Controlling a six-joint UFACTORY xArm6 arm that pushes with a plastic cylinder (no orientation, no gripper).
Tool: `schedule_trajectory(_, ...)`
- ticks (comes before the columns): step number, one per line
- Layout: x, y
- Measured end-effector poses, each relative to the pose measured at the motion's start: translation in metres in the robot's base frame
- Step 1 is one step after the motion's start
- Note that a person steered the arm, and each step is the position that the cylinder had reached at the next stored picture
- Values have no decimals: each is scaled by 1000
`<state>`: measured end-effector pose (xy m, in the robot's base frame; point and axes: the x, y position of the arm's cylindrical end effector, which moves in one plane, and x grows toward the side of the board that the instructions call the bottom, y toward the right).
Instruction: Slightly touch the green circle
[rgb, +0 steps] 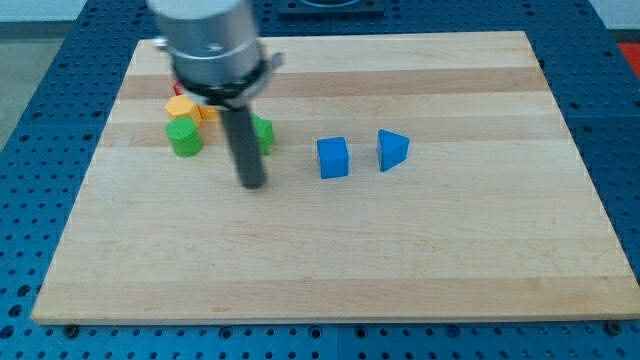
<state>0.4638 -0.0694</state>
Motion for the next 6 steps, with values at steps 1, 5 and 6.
schedule_trajectory(1, -17, 52)
schedule_trajectory(5, -42, -97)
schedule_trajectory(6, -45, -100)
